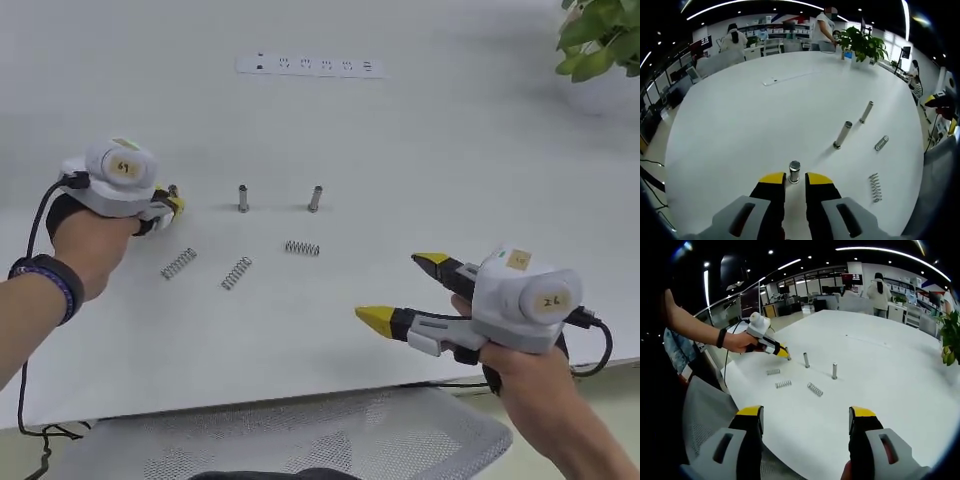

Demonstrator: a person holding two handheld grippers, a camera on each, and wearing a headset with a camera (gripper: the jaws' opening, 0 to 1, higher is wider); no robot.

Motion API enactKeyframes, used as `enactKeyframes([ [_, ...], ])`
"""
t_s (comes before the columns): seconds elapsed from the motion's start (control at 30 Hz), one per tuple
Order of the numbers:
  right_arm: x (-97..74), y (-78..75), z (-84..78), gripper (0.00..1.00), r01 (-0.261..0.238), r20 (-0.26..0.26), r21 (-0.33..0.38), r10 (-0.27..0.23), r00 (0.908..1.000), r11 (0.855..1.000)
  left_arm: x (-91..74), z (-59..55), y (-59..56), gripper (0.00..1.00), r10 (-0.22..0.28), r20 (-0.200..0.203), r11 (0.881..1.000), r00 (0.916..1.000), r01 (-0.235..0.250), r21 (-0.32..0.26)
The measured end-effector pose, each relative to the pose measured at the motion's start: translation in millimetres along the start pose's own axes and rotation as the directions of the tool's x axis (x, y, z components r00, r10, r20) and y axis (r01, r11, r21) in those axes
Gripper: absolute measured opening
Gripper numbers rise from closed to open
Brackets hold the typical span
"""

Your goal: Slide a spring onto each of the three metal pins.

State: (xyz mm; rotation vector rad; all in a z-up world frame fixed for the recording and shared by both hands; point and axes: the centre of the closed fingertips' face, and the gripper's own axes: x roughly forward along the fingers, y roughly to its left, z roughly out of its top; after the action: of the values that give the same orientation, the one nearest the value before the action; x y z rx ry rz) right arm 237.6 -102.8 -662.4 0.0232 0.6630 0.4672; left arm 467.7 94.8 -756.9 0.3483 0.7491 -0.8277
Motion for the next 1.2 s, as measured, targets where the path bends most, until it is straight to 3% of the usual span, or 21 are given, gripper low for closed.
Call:
enactKeyframes([
  [0.43,1.4,0.5,-0.4,0.69,-0.002,0.000,-0.001,0.002,1.0000,1.000,-5.9,-9.2,2.5,0.15,-0.011,-0.011,1.000,0.9999,0.010,-0.024],
  [0.83,2.9,2.2,-1.0,0.69,-0.008,0.002,-0.006,0.008,1.0000,1.000,-21.8,-23.6,6.3,0.19,-0.001,-0.009,0.998,1.0000,0.001,-0.068],
  [1.2,4.9,4.6,1.5,0.69,-0.017,0.006,-0.012,0.017,0.9998,1.000,-42.1,-35.7,-4.3,0.22,-0.002,0.008,0.996,1.0000,0.003,-0.085],
])
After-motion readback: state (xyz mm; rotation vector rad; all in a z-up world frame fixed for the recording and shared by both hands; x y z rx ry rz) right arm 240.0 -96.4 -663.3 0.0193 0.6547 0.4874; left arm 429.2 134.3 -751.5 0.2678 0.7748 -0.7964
